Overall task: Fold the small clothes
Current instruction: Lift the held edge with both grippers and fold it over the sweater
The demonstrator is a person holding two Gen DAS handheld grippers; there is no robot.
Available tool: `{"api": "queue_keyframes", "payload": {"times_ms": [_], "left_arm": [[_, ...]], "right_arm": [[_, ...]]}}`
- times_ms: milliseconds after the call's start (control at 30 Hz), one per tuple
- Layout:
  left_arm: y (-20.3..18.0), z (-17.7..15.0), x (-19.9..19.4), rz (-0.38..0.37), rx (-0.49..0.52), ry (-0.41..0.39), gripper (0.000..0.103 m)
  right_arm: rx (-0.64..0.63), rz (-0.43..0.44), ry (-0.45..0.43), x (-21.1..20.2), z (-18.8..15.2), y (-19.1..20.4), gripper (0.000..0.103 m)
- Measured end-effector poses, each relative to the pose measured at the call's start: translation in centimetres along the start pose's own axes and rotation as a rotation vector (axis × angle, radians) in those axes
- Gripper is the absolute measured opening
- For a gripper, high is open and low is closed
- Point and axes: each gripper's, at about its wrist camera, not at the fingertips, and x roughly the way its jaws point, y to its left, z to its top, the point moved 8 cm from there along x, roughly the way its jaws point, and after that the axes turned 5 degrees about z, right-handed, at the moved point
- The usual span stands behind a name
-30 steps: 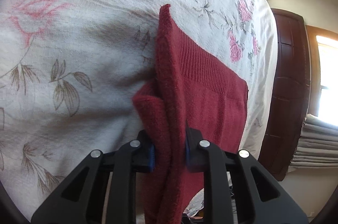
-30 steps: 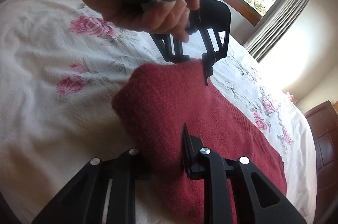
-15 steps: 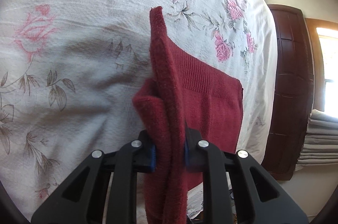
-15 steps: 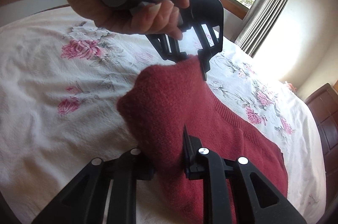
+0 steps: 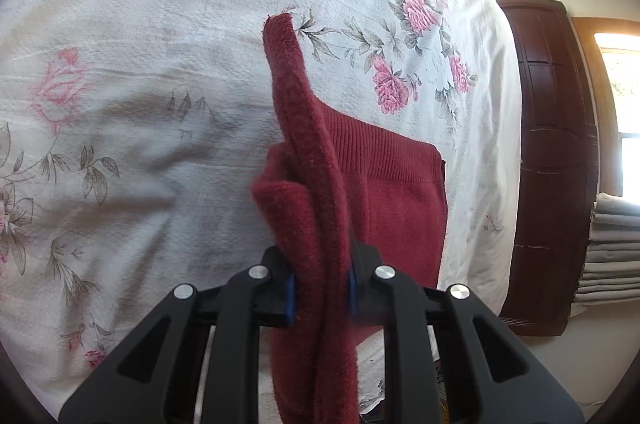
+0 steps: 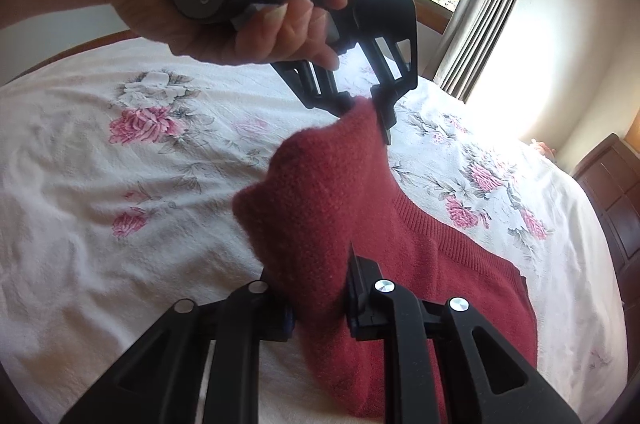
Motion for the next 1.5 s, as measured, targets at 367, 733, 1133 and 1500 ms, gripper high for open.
{"api": "queue_keyframes", "payload": {"times_ms": [367, 733, 1133, 1500], "left_arm": [[-4.3, -0.6, -1.1, 0.026, 0.04, -0.02, 0.016], [-8.6, -1.1, -1.5, 0.057, 0.079, -0.03, 0.016], [-13.6, -1.9, -0.5, 0.111, 0.129, -0.03, 0.016], [-17.8, -2.7, 1.3, 0.149, 0.164, -0.022, 0.016]], "right_arm": [[0.058, -0.007, -0.029, -2.5, 0.6, -2.7, 0.018], [0.11, -0.014, -0.063, -4.9, 0.6, -5.5, 0.016], [0.176, -0.032, -0.083, -7.2, -0.5, -9.3, 0.014], [0.246, -0.047, -0.092, -8.9, -2.4, -12.9, 0.013]]}}
